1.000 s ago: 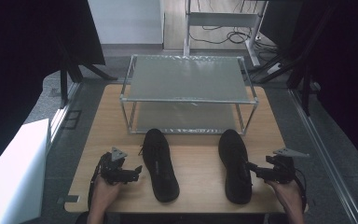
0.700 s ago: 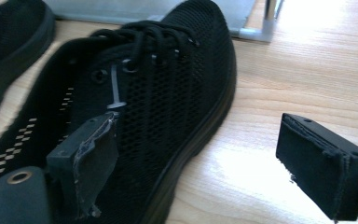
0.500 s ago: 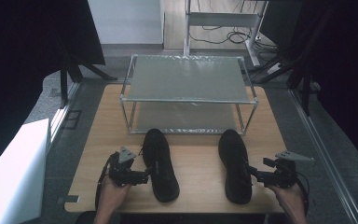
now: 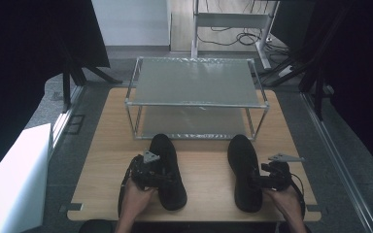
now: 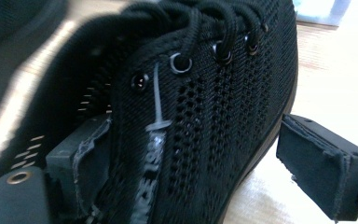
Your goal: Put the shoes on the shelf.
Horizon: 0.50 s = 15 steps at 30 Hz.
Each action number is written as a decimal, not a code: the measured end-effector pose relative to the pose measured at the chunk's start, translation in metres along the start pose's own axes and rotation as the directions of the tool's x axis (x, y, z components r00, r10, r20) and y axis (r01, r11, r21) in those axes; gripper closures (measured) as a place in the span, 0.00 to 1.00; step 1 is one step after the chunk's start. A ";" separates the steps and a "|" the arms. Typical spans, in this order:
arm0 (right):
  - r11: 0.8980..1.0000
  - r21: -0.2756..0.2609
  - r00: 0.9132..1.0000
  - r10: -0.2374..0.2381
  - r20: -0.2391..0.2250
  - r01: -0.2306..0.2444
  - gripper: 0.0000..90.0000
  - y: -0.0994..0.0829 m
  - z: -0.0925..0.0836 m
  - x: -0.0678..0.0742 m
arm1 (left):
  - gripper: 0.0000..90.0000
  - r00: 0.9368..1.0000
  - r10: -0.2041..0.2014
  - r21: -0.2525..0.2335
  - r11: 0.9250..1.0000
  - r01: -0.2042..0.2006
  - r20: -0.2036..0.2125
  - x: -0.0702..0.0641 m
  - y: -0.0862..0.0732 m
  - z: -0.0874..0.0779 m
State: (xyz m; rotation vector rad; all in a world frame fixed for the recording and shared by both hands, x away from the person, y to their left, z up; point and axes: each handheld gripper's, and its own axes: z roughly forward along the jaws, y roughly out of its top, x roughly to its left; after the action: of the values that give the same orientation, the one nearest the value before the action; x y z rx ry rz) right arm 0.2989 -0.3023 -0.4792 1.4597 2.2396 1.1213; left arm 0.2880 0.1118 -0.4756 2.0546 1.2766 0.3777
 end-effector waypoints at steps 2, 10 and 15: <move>1.000 0.014 0.999 -0.017 0.037 0.017 0.15 0.001 0.007 0.003 | 0.00 1.000 -0.002 0.027 1.000 0.003 -0.020 0.000 0.001 0.007; 0.996 0.025 0.978 -0.084 0.189 0.081 0.49 0.002 0.011 0.014 | 0.18 0.997 -0.021 0.034 0.999 0.023 -0.071 0.006 0.000 0.012; 0.996 -0.002 0.963 -0.081 0.257 0.084 0.75 0.002 0.009 0.013 | 0.50 0.996 -0.054 0.020 0.998 0.055 -0.067 0.020 -0.003 0.005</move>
State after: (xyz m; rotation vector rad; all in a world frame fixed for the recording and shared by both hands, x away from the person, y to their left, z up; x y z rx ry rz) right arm 0.2987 -0.2865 -0.4815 1.4026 2.0887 0.8642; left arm 0.2980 0.1280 -0.4833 2.0360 1.3794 0.4121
